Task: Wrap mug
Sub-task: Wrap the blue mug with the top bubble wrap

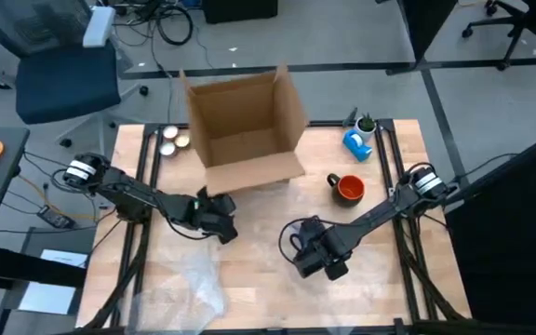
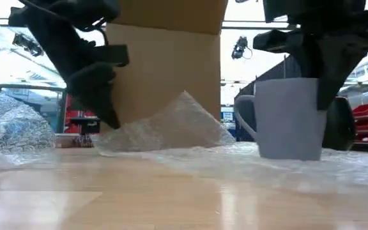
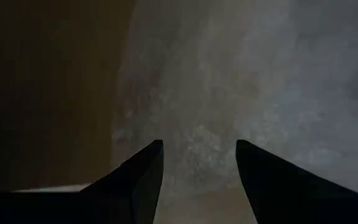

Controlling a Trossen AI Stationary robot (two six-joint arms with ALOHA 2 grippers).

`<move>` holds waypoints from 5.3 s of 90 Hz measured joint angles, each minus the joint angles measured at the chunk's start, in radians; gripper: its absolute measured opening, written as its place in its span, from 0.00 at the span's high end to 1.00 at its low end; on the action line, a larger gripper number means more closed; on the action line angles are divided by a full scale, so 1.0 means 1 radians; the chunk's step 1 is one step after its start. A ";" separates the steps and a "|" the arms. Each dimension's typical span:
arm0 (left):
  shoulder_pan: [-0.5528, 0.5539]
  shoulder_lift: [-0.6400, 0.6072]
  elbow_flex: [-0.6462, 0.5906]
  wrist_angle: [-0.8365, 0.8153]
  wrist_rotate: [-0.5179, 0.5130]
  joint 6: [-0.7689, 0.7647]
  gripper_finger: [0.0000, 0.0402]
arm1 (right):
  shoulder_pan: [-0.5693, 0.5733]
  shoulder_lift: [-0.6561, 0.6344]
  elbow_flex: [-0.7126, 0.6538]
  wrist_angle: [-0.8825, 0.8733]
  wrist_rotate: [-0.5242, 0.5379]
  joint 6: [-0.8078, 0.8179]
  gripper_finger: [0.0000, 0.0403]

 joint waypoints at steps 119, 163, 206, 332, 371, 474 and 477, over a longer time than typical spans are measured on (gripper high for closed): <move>0.012 0.277 -0.071 0.341 0.064 -0.060 0.74 | 0.017 0.000 0.052 0.123 -0.017 0.078 1.00; -0.052 0.294 0.176 -0.191 -0.030 -0.059 1.00 | 0.048 -0.002 0.102 0.103 -0.026 0.106 1.00; -0.153 0.289 0.364 -0.385 -0.292 0.005 1.00 | 0.049 -0.002 0.102 0.218 0.011 0.118 1.00; -0.324 0.291 0.542 0.074 -0.530 0.332 1.00 | 0.027 -0.002 0.009 0.256 -0.002 0.076 0.94; -0.302 0.373 0.541 0.229 -0.368 0.437 1.00 | 0.009 -0.002 -0.017 0.240 0.021 0.093 0.84; -0.230 0.442 0.541 0.455 -0.038 0.564 1.00 | 0.174 -0.002 0.238 -0.036 0.199 0.371 0.62; -0.230 0.448 0.541 0.460 -0.038 0.564 1.00 | 0.181 -0.002 0.269 -0.074 0.212 0.385 0.62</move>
